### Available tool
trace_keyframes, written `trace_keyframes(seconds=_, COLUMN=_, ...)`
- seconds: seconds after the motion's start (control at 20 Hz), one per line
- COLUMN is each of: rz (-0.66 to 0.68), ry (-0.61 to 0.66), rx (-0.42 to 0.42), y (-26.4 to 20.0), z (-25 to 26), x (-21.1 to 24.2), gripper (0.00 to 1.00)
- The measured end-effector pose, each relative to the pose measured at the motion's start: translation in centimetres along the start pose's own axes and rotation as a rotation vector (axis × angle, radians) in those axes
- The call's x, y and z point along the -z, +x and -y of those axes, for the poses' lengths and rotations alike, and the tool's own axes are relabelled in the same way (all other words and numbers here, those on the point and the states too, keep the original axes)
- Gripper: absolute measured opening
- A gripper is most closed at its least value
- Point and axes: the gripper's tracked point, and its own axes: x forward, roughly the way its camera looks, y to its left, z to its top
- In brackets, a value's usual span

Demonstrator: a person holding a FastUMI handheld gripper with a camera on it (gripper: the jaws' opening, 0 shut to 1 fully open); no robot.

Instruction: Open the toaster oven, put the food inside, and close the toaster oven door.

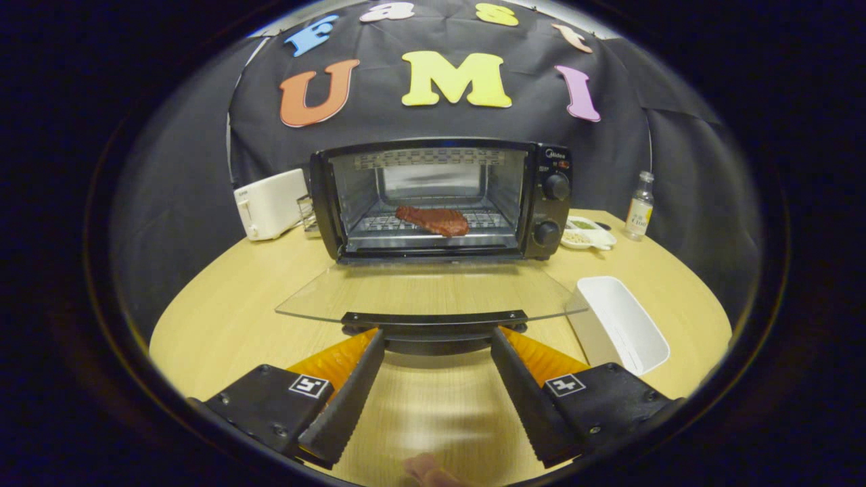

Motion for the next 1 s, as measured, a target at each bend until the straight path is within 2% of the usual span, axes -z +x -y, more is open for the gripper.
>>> trace_keyframes(seconds=0.3, rz=0.103, ry=-0.036, rx=-0.001, y=-0.6, z=-0.2, x=-3.0, gripper=1.00)
trace_keyframes(seconds=0.65, rz=0.248, ry=-0.036, rx=-0.012, y=-0.8, z=-0.6, x=-9.3, gripper=1.00)
trace_keyframes(seconds=1.0, rz=0.306, ry=-0.029, rx=-0.004, y=0.6, z=-0.9, x=-14.9, gripper=1.00)
